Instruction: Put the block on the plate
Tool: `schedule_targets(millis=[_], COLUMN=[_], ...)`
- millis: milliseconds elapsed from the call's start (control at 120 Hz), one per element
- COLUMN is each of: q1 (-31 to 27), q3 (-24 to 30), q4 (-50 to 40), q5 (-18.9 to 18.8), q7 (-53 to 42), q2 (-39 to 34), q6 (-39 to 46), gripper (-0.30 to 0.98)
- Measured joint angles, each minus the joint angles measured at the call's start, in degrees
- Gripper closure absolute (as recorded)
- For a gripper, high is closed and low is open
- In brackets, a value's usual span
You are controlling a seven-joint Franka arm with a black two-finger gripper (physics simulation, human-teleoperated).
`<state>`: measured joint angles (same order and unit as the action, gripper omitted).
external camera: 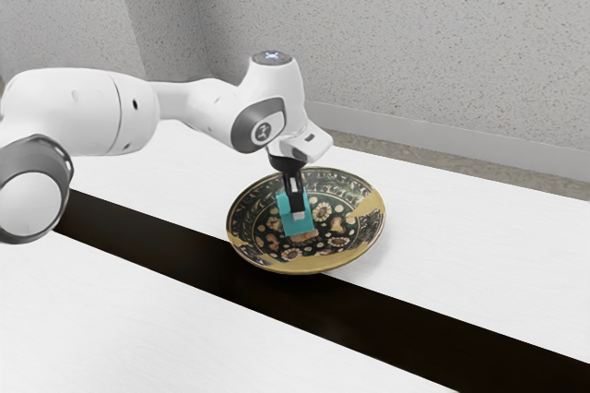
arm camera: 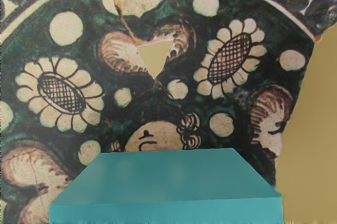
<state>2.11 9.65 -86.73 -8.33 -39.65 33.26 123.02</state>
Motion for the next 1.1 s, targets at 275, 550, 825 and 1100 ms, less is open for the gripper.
schedule_targets(millis=[275, 550, 825, 1100], q1=[0.1, -0.3, -0.8, -7.4], q3=[0.0, 0.8, -3.2, -11.1], q4=[0.2, 2.8, 1.3, 2.8], q5=[-2.2, -3.7, -2.5, -1.7], q7=[1.2, 2.2, 4.8, 13.1], q2=[-2.9, -8.6, -21.4, -27.9], q6=[-2.3, -8.6, -16.0, -26.6], gripper=[0.07, 0.02, 0.01, 0.0])
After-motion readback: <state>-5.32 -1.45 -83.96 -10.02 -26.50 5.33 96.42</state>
